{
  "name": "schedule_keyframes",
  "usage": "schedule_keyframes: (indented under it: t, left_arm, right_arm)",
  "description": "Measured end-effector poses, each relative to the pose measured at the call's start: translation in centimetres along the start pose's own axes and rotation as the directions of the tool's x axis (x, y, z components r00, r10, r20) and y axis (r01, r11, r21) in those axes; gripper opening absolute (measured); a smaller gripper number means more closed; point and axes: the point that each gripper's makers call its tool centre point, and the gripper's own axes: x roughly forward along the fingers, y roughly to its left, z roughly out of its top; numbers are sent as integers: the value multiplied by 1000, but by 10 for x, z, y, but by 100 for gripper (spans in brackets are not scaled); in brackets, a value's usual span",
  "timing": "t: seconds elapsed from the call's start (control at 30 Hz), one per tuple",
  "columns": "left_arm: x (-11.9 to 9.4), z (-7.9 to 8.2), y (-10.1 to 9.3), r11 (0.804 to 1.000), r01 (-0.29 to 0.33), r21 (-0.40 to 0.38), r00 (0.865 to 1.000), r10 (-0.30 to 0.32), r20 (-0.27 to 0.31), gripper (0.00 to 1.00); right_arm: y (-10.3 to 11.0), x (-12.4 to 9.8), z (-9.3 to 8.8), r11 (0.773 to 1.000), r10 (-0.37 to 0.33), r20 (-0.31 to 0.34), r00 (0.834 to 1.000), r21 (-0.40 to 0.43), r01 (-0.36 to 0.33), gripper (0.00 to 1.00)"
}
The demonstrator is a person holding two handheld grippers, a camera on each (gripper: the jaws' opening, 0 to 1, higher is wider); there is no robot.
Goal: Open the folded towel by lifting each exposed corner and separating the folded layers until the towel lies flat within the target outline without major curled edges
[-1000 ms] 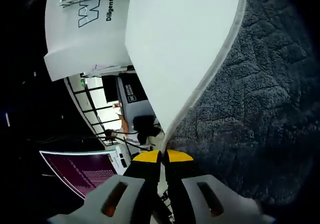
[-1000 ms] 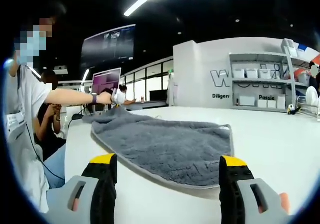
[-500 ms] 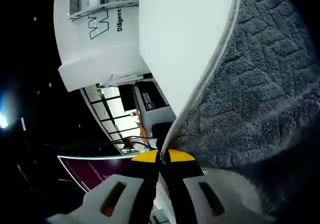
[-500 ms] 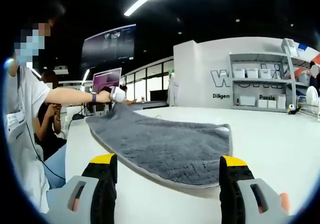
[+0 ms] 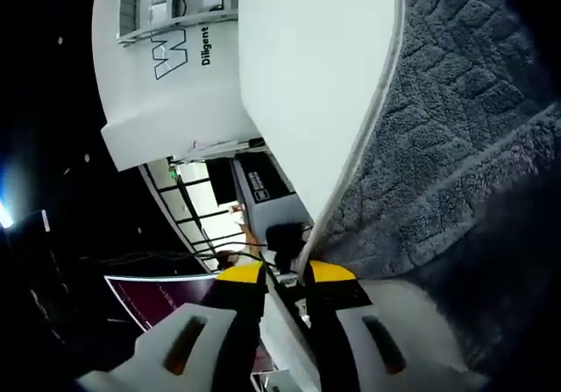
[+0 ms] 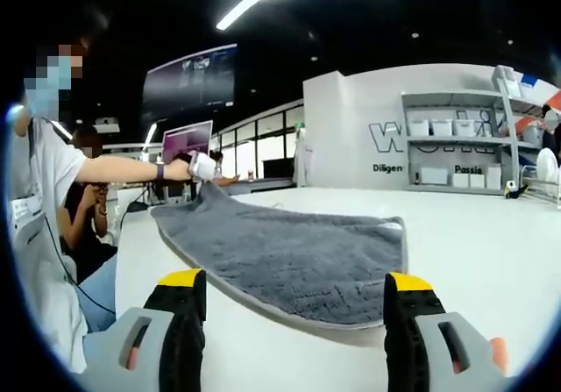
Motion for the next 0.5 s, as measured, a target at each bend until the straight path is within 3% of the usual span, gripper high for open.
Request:
schedule_keyframes:
  t: [0.37, 0.43, 0.5]
  left_arm:
    - [-28, 3, 25, 996, -50, -74, 993, 58, 104, 30]
    - [-30, 3, 27, 995, -29, -97, 992, 41, 123, 32]
    - [-31, 6, 19, 990, 58, -132, 985, -35, 172, 34]
  right_arm:
    - [-1, 0, 1, 1000, 6, 6, 1000, 11, -6, 84]
    - [-1, 0, 1, 1000, 7, 6, 1000, 14, -7, 84]
    - [-1, 0, 1, 1000, 9, 8, 1000, 17, -9, 84]
